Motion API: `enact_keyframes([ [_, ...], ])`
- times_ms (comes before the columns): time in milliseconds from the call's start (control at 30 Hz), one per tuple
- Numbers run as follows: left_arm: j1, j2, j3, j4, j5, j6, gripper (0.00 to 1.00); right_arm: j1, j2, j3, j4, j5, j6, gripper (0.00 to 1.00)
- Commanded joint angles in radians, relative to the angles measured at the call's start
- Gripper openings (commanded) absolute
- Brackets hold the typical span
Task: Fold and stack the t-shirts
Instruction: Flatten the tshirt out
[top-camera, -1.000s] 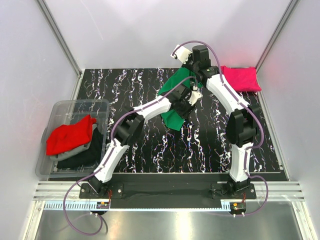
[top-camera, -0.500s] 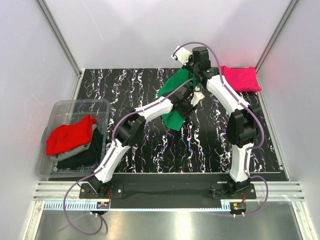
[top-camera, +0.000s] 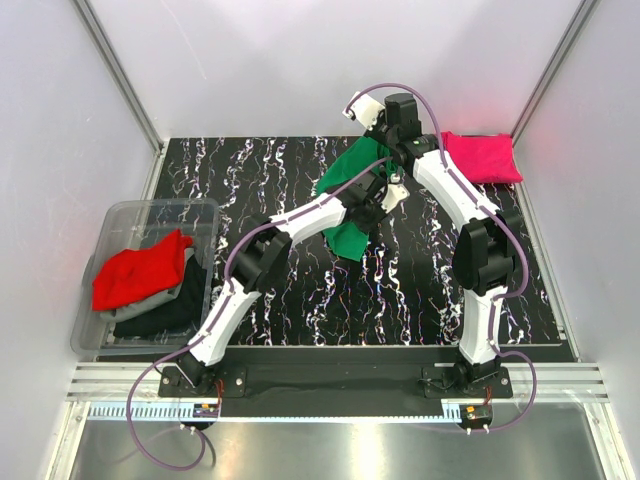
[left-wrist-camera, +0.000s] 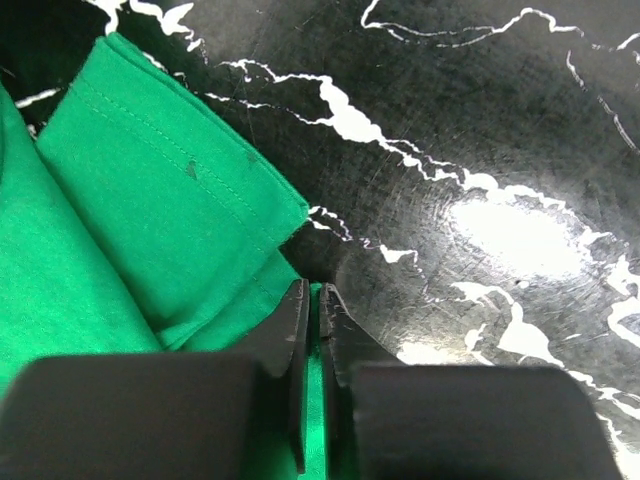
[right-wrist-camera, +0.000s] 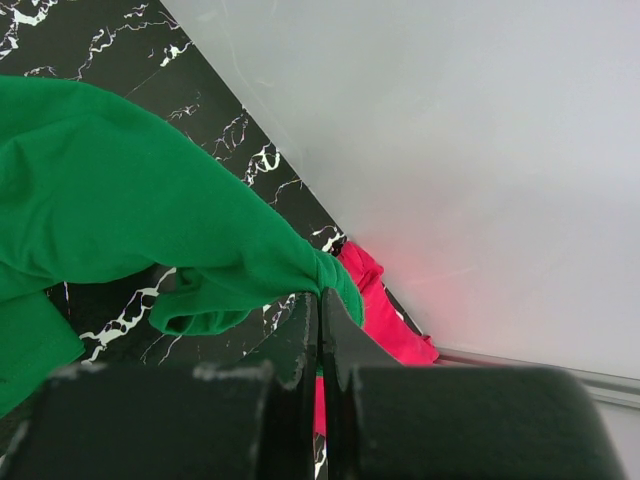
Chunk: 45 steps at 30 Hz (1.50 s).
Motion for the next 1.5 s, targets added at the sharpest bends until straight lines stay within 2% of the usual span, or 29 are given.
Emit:
enact_keyframes([
  [0,-0.003,0.000,0.029,0.023,-0.004,0.018,0.00,-0.004,-0.069,0.006,0.030,0.015,0.017,0.00],
  [100,-0.002,-0.027,0.026,-0.005,0.007,0.013,0.00,-0.006,-0.071,0.006,0.030,0.019,0.017,0.00],
  [200,0.012,-0.145,-0.039,-0.022,0.011,0.033,0.00,-0.006,-0.078,0.003,0.030,0.032,0.030,0.00],
  [333,0.054,-0.417,-0.200,-0.025,0.048,0.077,0.00,-0.006,-0.100,-0.019,0.028,0.032,0.035,0.00],
  [567,0.136,-0.765,-0.443,-0.098,0.034,0.122,0.00,-0.022,-0.170,-0.031,-0.001,0.043,0.090,0.00],
  [667,0.159,-0.895,-0.507,-0.132,0.005,0.156,0.00,-0.022,-0.268,-0.095,-0.064,0.019,0.130,0.00],
  [800,0.167,-1.062,-0.584,-0.167,-0.068,0.215,0.00,-0.021,-0.490,-0.195,-0.189,-0.066,0.188,0.00],
  [900,0.169,-1.182,-0.604,-0.172,-0.131,0.268,0.00,-0.018,-0.645,-0.229,-0.292,-0.153,0.237,0.00],
  [1033,0.169,-1.306,-0.596,-0.175,-0.191,0.334,0.00,-0.013,-0.799,-0.257,-0.344,-0.255,0.323,0.00],
  [1133,0.170,-1.336,-0.639,-0.138,-0.207,0.347,0.00,-0.015,-0.850,-0.339,-0.360,-0.257,0.398,0.00],
  [1200,0.179,-1.323,-0.705,-0.088,-0.216,0.351,0.00,-0.016,-0.829,-0.422,-0.352,-0.222,0.431,0.00],
  [1333,0.253,-1.169,-0.767,-0.012,-0.168,0.308,0.00,-0.018,-0.737,-0.527,-0.300,-0.227,0.434,0.00],
  [1433,0.302,-0.973,-0.670,0.004,-0.110,0.288,0.00,-0.041,-0.588,-0.469,-0.292,-0.296,0.437,0.00],
  [1467,0.311,-0.920,-0.577,0.012,-0.111,0.285,0.00,-0.056,-0.465,-0.420,-0.286,-0.298,0.457,0.00],
])
